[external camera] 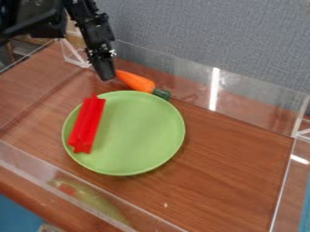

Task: Move the carrot from the green plate to the table

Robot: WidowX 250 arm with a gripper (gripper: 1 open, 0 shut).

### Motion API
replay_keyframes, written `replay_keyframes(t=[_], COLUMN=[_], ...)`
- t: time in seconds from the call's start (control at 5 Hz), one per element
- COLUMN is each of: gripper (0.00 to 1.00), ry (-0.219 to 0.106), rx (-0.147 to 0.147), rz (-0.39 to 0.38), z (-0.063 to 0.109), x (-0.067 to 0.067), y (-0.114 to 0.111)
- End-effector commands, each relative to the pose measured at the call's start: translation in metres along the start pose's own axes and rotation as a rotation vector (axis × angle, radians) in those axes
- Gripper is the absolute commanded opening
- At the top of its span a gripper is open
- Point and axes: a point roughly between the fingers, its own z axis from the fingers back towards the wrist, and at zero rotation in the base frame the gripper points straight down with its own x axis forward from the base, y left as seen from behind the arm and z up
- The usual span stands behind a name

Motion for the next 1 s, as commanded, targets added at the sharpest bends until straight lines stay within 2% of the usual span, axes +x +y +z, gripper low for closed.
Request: replay_keyframes(t=[0.0,0.4,0.8], gripper=[0.0,0.0,0.0], ry=[-0.053,0.012,0.046], rx=[0.027,0.015,0.015], rz=[0.0,-0.054,-0.052], z=[-0.02,-0.022,-0.018], x=[0.027,0.019,0.02], y=[-0.017,-0.023,-0.034])
